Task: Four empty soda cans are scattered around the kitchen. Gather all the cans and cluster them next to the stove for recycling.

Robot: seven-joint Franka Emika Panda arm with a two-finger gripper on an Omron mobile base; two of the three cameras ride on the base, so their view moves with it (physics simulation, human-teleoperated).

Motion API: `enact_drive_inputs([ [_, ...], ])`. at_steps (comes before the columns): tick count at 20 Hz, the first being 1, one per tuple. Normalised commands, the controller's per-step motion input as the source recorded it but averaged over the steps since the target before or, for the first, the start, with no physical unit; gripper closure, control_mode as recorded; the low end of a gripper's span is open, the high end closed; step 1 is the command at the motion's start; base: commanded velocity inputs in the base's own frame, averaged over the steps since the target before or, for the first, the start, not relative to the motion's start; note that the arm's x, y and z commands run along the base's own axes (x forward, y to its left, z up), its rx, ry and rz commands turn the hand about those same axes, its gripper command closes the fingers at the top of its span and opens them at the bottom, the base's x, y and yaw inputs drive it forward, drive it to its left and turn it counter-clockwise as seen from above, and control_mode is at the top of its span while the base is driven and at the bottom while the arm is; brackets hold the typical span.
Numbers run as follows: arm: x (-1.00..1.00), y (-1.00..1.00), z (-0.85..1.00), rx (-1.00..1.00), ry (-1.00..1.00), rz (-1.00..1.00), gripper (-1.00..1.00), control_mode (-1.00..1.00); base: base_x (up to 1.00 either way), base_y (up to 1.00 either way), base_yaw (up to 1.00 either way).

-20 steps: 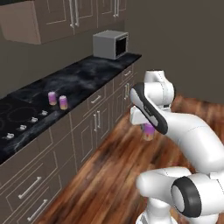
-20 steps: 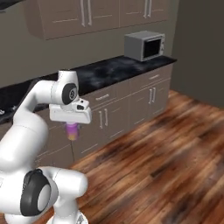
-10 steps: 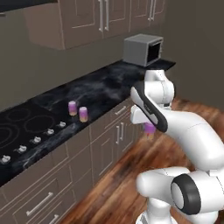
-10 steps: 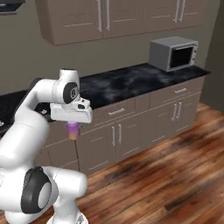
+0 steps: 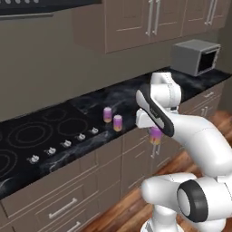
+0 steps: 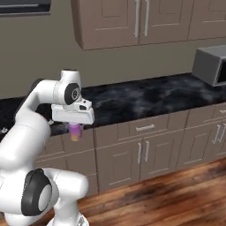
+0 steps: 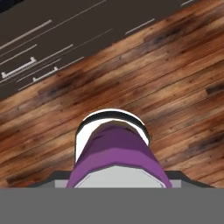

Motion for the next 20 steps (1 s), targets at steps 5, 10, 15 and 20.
enact_drive_inputs([
  [5, 0.00, 0.00, 0.00, 0.00, 0.00, 0.00, 1.00, 1.00, 0.45, -0.17, 0.40],
  [10, 0.00, 0.00, 0.00, 0.00, 0.00, 0.00, 1.00, 1.00, 0.18, -0.45, 0.33],
  [15, 0.00, 0.00, 0.00, 0.00, 0.00, 0.00, 1.00, 1.00, 0.09, -0.56, 0.31],
  [20, 0.00, 0.00, 0.00, 0.00, 0.00, 0.00, 1.00, 1.00, 0.21, -0.61, 0.27],
])
